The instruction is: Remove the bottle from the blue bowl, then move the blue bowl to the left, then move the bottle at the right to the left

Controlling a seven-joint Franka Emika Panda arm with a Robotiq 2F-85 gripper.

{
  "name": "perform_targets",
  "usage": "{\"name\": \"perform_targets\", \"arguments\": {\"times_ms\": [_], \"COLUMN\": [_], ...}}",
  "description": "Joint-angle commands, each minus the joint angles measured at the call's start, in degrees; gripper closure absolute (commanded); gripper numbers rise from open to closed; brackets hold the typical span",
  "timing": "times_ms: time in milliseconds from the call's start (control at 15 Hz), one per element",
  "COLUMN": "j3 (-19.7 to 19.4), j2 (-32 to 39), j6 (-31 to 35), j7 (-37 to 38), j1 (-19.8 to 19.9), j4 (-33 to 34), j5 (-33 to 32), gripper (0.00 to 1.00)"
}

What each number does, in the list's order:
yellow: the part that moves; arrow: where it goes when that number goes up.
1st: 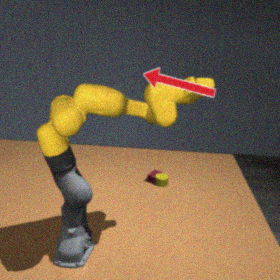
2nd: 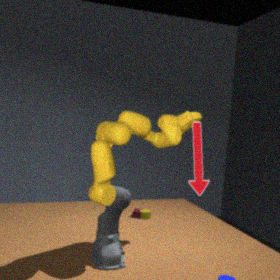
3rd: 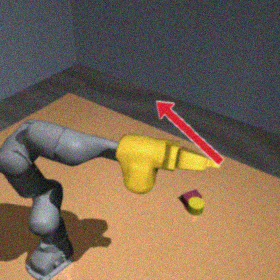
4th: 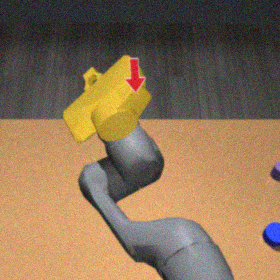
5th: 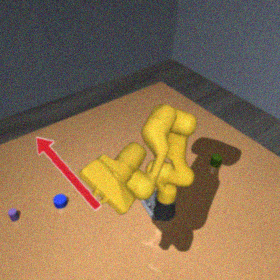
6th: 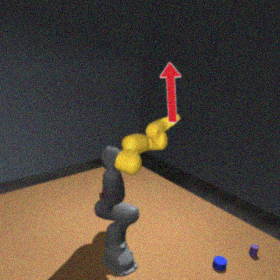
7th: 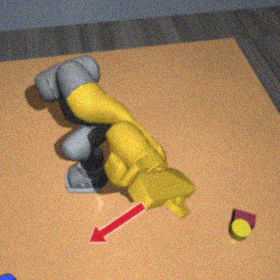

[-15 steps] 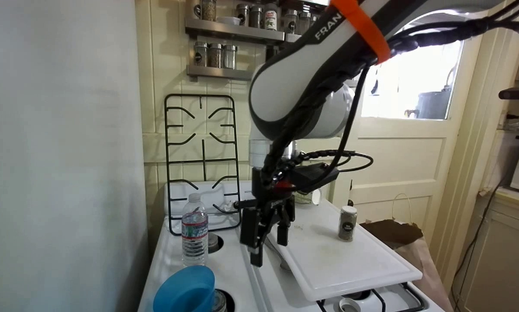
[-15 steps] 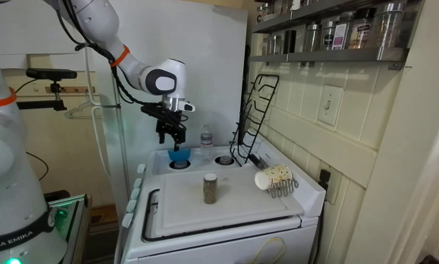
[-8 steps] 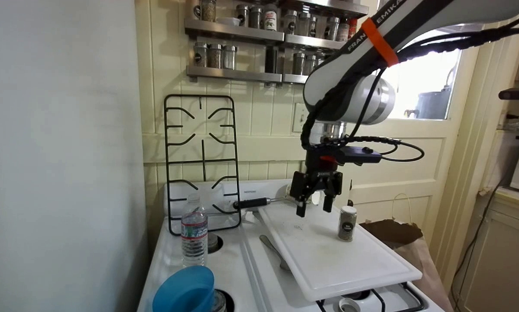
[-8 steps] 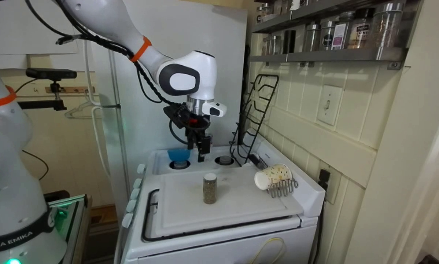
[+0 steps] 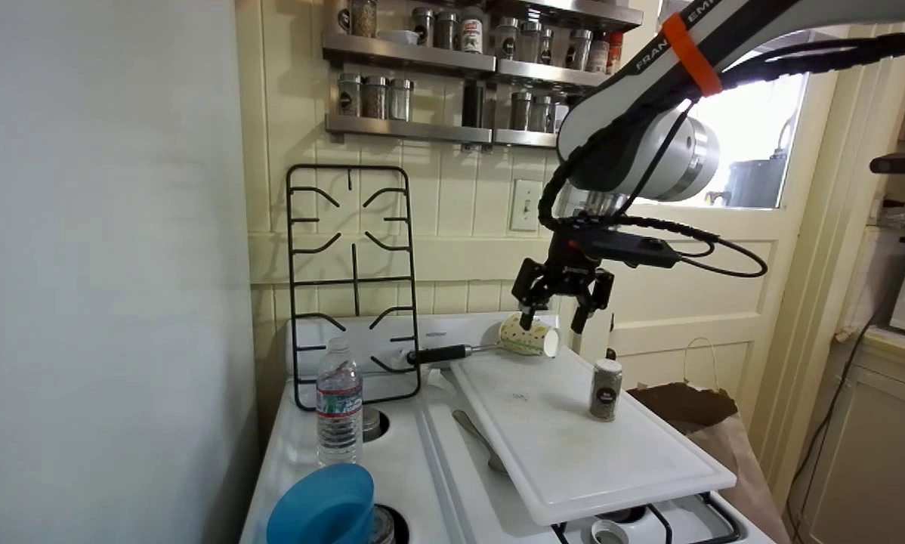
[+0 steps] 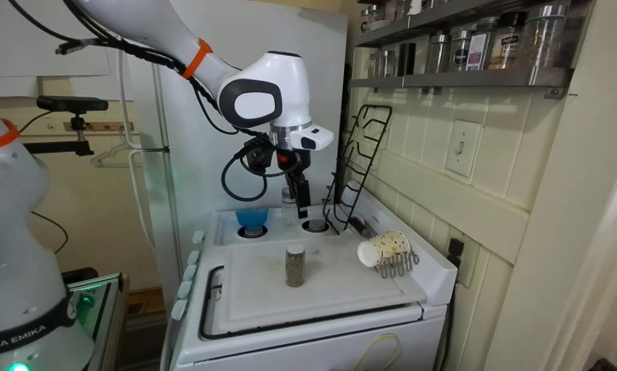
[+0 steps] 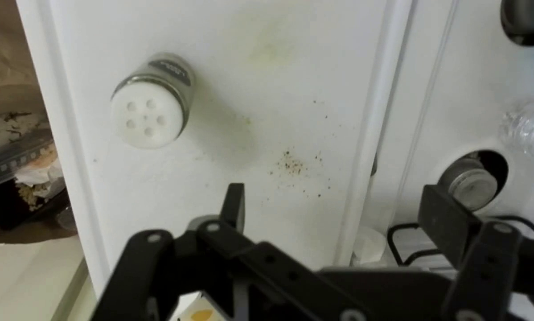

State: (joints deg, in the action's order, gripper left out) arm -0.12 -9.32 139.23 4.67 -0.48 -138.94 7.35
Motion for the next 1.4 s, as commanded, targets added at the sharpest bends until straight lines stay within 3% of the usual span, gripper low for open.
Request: {"name": "perform_targets", "arguments": {"times_ms": [0, 133, 733, 1333], "j3": [0.5, 0.3, -0.8, -1.0], "j2": [-3.5, -4.2, -6.5, -0.4], "j6": [5.5, 5.1, 7.6, 13.1], "j7": [4.9, 6.9, 9.1, 8.5], "j1": [2.2, 3.6, 7.3, 6.4], "j4": [-5.4, -7.5, -14.7, -12.1], "j5": [-6.3, -9.5, -10.7, -7.2], "gripper": [0.00, 0.00, 0.00, 0.00]}}
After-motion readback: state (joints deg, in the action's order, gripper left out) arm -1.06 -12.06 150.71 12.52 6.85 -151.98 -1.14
